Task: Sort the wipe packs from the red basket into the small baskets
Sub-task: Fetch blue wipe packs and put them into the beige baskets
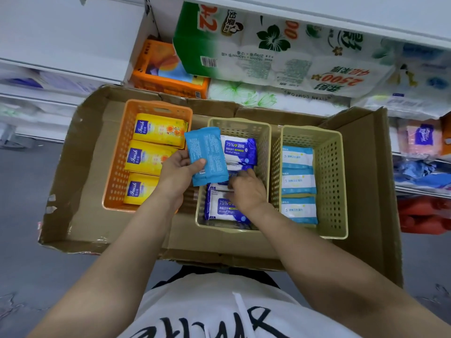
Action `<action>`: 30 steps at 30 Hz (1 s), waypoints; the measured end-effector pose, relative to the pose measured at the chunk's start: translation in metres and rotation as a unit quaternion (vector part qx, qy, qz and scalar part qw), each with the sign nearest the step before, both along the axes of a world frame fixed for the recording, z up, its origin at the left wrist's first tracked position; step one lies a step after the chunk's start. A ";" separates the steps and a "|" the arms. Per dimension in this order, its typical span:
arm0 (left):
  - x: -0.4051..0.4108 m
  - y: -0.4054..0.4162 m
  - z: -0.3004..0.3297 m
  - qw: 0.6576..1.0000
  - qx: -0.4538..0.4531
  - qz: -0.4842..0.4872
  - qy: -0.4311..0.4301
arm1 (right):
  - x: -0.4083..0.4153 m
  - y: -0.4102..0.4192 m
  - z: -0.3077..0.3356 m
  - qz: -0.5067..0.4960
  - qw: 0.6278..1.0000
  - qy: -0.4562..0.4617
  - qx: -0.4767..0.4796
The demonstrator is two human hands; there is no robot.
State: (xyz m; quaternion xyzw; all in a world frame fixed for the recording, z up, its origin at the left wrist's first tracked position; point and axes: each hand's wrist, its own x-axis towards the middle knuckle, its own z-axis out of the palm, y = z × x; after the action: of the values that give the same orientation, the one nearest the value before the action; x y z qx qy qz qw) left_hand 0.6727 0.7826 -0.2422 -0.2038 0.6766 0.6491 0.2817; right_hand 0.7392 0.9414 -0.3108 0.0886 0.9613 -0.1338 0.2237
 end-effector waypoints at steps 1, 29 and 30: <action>0.001 0.003 0.000 1.000 0.001 -0.003 0.000 | -0.003 0.002 0.007 -0.070 0.994 0.057 -0.061; 0.029 0.159 0.004 0.995 0.041 -0.092 0.006 | 0.032 0.160 0.060 -0.414 0.730 0.081 -0.537; 0.029 0.163 0.002 0.995 0.036 -0.092 0.001 | 0.033 0.164 0.061 -0.420 0.726 0.076 -0.539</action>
State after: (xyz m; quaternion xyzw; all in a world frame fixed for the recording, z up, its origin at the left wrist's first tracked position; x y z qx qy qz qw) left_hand 0.7020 0.9456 -0.2400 -0.1297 0.6687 0.6445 0.3473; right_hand 0.7722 1.1055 -0.2495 0.3374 0.6055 -0.7162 0.0808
